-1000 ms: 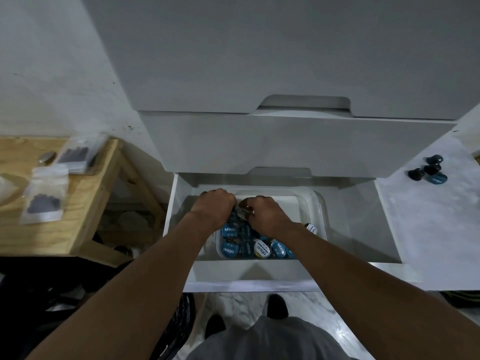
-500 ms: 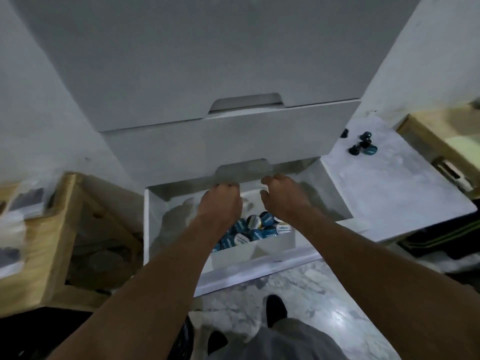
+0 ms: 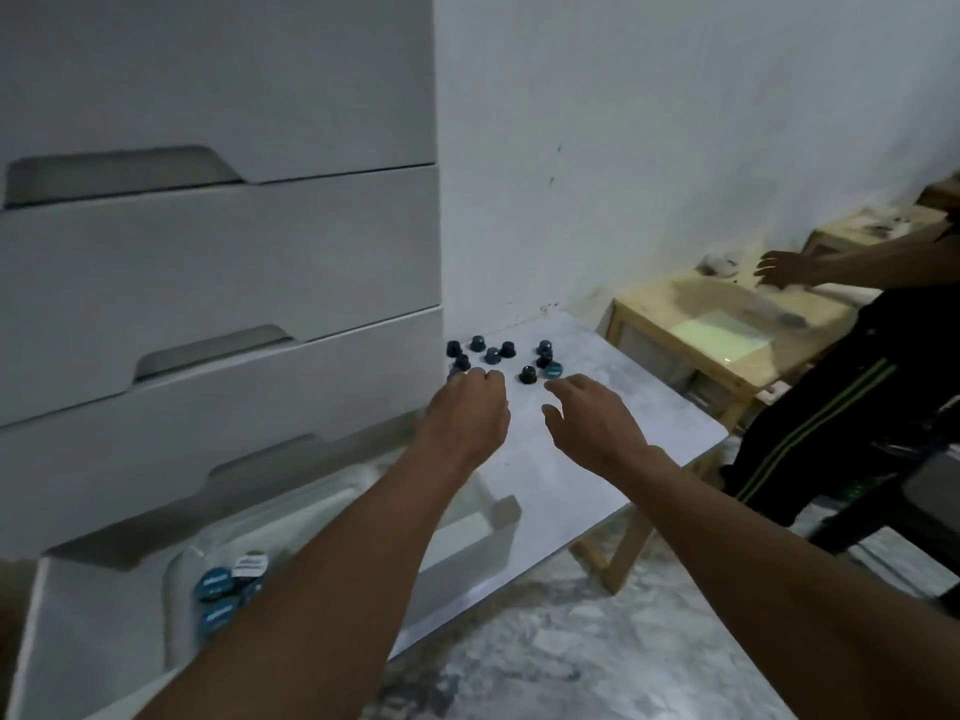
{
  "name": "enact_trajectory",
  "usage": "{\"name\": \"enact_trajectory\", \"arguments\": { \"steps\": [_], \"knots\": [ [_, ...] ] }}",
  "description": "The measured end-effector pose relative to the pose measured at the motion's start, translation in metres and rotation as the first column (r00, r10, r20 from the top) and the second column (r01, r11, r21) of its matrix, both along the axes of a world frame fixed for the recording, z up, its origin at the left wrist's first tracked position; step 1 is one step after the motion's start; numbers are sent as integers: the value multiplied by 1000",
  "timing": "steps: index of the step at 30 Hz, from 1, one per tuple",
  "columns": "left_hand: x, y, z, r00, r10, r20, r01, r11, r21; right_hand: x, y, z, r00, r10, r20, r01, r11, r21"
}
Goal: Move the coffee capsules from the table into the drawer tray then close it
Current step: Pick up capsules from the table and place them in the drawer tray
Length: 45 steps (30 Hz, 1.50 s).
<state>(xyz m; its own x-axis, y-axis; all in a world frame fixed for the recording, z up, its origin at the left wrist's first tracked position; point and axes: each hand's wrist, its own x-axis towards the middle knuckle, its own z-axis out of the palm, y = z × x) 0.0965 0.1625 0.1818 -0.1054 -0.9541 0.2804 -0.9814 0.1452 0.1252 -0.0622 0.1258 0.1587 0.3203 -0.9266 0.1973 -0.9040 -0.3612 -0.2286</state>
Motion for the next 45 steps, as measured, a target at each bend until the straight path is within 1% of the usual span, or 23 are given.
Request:
{"name": "enact_trajectory", "arguments": {
  "steps": [7,13,17,24,29,34,38,45],
  "knots": [
    [-102,-43,-12,997,79,-10,-78,996,33,-126,-45,-11,1000,14,-17,-13,999,51],
    [-144,-64,-23,989,151,-2,-151,986,70,-166,-76,-24,995,98,-2,-97,987,131],
    [-150,-90,-32,979,201,10,-201,973,113,-159,-107,-33,987,150,50,-155,979,133],
    [-140,-161,-61,966,257,5,-254,953,167,-140,-178,-54,977,208,47,-213,965,155],
    [-119,-229,-84,949,315,-14,-301,920,252,-122,-246,-74,977,210,41,-214,948,236],
    [-97,-280,-115,938,347,-26,-318,887,336,-92,-301,-103,968,250,16,-241,912,333],
    [-89,-302,-135,934,356,-37,-311,857,411,-72,-325,-123,952,305,11,-285,878,385],
    [-86,-329,-167,913,403,-63,-336,830,445,-51,-362,-155,911,412,-23,-358,817,451]
  ]
}}
